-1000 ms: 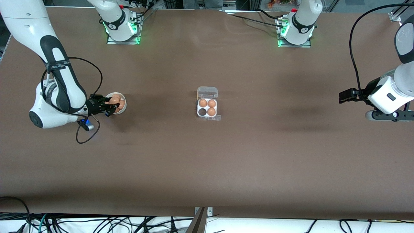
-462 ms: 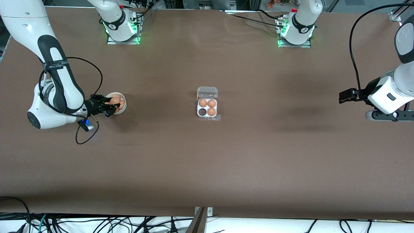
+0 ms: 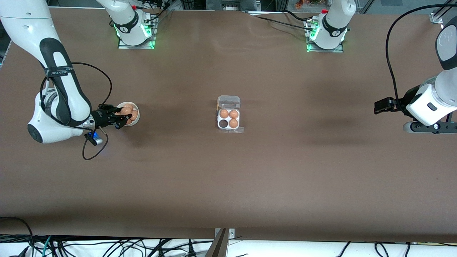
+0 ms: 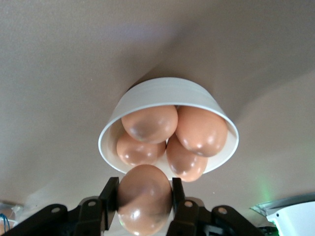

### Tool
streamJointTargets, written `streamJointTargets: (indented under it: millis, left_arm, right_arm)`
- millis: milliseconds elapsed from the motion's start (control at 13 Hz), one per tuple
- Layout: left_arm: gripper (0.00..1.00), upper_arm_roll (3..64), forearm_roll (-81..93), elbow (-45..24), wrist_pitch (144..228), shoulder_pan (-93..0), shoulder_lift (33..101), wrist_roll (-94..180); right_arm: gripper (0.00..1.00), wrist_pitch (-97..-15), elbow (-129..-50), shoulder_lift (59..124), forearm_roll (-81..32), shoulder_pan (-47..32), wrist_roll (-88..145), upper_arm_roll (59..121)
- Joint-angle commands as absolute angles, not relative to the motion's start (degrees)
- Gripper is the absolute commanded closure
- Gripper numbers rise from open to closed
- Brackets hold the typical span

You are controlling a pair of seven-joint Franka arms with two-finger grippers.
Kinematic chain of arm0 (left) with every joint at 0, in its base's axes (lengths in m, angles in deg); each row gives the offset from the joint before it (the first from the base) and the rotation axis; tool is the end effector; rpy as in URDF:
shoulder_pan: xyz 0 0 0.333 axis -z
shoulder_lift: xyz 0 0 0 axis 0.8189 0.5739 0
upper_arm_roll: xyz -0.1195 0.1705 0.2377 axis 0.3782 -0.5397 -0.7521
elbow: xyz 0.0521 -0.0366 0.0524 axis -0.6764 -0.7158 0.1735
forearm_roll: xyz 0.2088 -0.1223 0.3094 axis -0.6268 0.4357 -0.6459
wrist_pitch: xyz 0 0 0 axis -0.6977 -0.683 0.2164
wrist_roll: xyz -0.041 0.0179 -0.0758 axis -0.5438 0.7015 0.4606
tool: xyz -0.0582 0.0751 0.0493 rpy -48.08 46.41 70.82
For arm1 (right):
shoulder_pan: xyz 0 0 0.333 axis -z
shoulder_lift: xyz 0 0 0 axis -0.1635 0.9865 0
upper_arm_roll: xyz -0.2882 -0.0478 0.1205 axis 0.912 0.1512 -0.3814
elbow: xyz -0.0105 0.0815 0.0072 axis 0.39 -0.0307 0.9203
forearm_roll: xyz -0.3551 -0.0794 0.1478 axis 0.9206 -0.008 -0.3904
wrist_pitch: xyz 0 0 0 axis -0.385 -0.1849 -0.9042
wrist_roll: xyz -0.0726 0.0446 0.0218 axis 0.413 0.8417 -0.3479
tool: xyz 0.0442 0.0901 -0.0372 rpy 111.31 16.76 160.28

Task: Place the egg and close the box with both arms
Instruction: 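Grasp one brown egg from the bowl with the right gripper, then lift the egg and carry it toward the egg box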

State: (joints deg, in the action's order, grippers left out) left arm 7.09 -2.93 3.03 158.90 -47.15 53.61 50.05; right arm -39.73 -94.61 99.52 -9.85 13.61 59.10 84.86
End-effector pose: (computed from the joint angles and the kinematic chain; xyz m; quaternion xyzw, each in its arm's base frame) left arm 0.6097 -0.0051 0.5297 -0.9968 0.0026 0.0796 0.0112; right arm 0.5770 -0.0101 0.2067 -0.8761 0.3296 0.3342 0.1101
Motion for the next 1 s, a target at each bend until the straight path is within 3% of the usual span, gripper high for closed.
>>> streamJointTargets:
  millis: [0, 538, 923]
  left_arm:
    - [0.00, 7.0, -2.0, 4.2, 158.2, -47.1, 53.8, 50.2]
    - [0.00, 7.0, -2.0, 3.9, 158.2, -47.1, 53.8, 50.2]
    - [0.00, 7.0, -1.9, 3.9, 158.2, -47.1, 53.8, 50.1]
  right_arm:
    - [0.83, -36.2, -92.2, 99.6, -10.9, 14.2, 57.9, 84.7]
    - [0.84, -29.4, -86.6, 99.7, -13.9, 12.8, 58.5, 84.3]
    - [0.85, -28.6, -83.9, 99.3, -13.9, 12.3, 58.7, 79.1]
